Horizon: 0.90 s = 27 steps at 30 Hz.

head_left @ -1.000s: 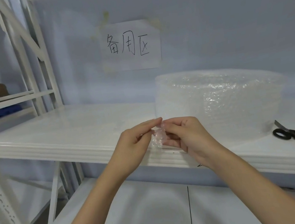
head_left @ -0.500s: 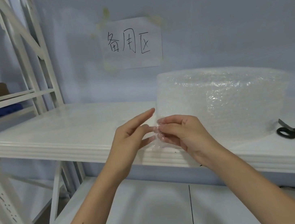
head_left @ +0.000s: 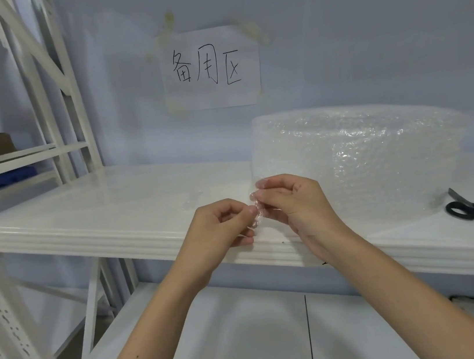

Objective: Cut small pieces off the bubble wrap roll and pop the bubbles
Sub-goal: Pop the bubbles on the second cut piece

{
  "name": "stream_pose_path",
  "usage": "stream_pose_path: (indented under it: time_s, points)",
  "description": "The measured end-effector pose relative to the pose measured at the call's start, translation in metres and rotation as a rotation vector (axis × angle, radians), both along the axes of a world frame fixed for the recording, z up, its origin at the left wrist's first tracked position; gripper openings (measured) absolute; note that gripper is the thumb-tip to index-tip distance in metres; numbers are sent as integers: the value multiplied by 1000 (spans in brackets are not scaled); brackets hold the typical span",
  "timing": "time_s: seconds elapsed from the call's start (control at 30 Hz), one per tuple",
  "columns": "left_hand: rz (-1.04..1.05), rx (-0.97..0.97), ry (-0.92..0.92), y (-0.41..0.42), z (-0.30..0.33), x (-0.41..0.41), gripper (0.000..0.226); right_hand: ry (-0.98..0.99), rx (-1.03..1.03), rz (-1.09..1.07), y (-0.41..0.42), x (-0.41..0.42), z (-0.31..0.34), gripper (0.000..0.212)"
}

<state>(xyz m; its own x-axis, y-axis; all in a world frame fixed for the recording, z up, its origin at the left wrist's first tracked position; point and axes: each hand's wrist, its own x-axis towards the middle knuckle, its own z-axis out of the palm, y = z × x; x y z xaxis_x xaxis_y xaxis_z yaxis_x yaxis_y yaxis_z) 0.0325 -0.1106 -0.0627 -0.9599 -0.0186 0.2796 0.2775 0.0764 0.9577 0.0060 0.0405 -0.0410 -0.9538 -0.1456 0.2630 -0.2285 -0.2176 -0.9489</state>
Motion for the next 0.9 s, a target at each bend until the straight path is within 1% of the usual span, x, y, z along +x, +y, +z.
stream_pose_path:
  time_s: [0.2,0.47,0.63,0.7,0.83,0.9]
  points:
    - [-5,-7,-9,-3,0,-1,13,31,54,14,-1,-2,4,7]
    - [-7,6,-8,-4,0,0,11,48,57,-16,-1,-6,6,5]
    - [-32,73,0,0,4,1,20,62,40,-24,-2,-6,3,5]
    - [-18,64,21,2,5,2,22,75,40,-16,-4,-5,2,5]
    - [25,41,41,1,4,-1,13,87,38,-27,-4,-5,2,5]
    - [31,41,38,0,4,-1,12,92,44,-35,-4,-5,2,5]
